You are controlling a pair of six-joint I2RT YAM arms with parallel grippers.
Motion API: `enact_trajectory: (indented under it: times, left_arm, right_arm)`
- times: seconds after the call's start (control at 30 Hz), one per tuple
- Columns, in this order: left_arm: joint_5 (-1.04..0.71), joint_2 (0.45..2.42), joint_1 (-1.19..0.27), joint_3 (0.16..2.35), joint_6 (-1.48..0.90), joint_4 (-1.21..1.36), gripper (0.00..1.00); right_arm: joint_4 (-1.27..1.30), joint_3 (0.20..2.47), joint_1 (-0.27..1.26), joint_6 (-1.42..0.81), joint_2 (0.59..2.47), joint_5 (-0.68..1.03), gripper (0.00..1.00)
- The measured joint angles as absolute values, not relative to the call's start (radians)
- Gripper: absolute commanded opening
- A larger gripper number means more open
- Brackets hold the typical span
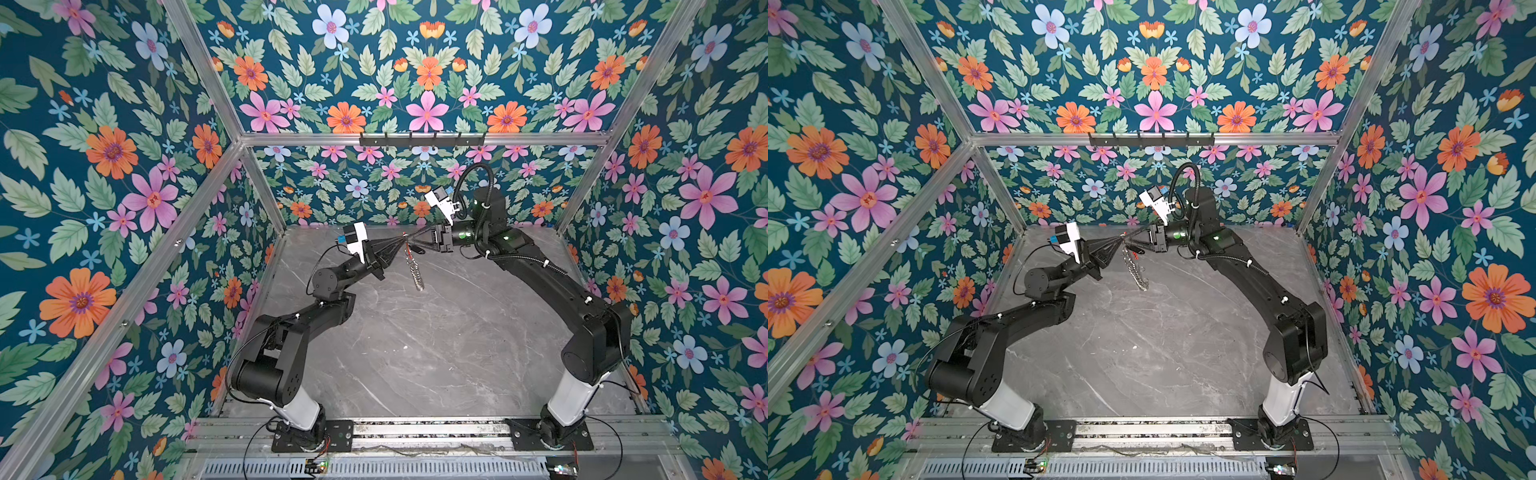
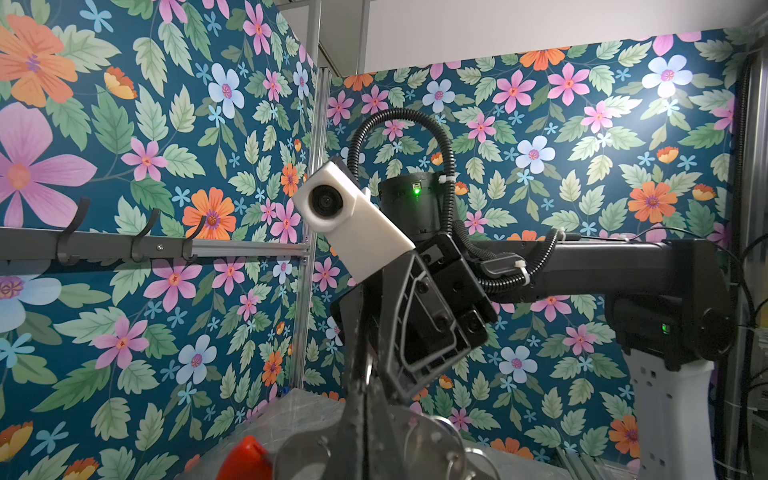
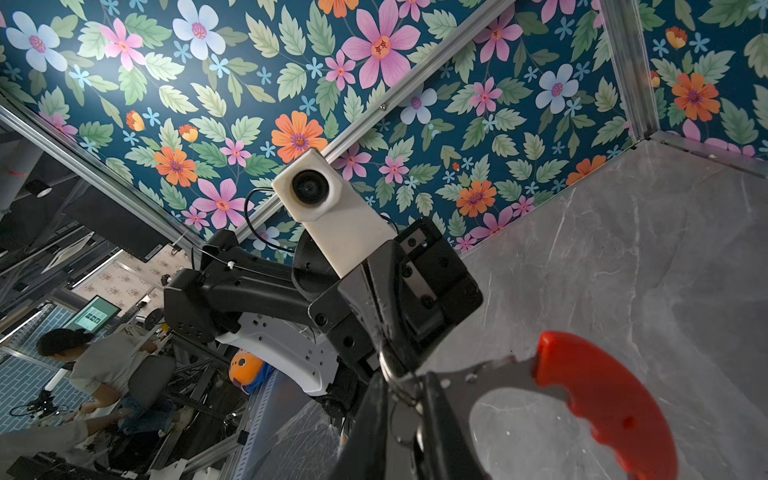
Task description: Put the keys on the keyring
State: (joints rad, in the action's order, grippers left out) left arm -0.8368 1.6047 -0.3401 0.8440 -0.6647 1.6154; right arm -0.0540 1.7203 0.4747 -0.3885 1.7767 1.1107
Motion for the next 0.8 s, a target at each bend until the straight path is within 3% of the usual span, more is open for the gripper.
enact_trajectory:
  times: [0.17, 0.8]
  left_arm:
    - [-0.838, 1.607, -0.34, 0.848, -0.678, 1.615, 0.0]
    - [-0.853, 1.652, -0.337, 0.835, -0.68, 1.63, 0.0]
  right_arm:
    - [-0.055, 1.72, 0.475, -0.365, 1.779, 1.092, 0.0]
    - [-0.254, 1.759, 0.494, -0.2, 1.777, 0.95, 0.0]
